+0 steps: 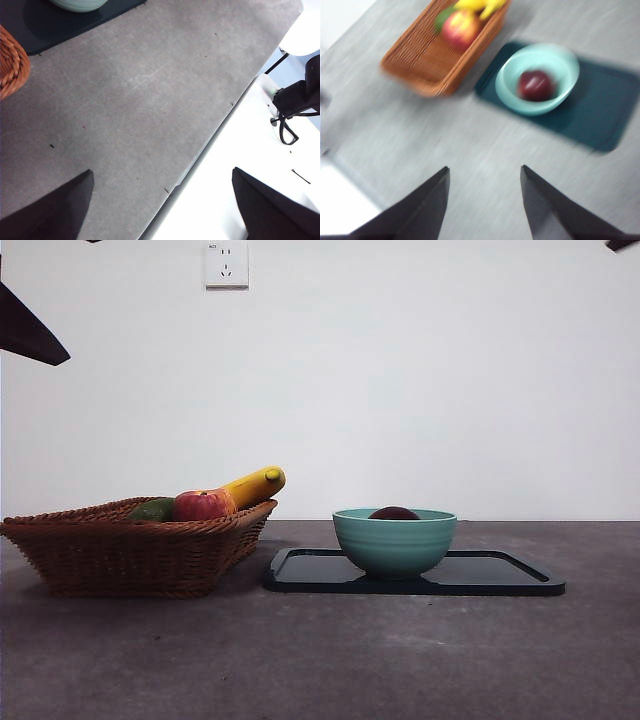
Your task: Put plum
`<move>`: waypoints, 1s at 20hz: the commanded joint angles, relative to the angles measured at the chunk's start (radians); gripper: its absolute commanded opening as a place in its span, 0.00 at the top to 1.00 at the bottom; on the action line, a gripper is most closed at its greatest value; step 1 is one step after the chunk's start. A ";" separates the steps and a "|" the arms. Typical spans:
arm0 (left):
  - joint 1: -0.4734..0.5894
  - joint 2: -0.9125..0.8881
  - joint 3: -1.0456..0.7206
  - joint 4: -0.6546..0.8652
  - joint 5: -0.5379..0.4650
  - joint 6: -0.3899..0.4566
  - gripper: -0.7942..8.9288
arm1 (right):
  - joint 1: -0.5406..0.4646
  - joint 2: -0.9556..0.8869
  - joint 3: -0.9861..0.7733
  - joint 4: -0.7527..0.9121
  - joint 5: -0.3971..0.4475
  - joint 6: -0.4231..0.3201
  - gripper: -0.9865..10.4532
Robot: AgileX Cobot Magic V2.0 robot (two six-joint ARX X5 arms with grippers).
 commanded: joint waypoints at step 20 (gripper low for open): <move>-0.005 0.005 0.010 0.011 0.006 0.001 0.47 | 0.029 -0.132 -0.192 0.008 -0.068 0.019 0.72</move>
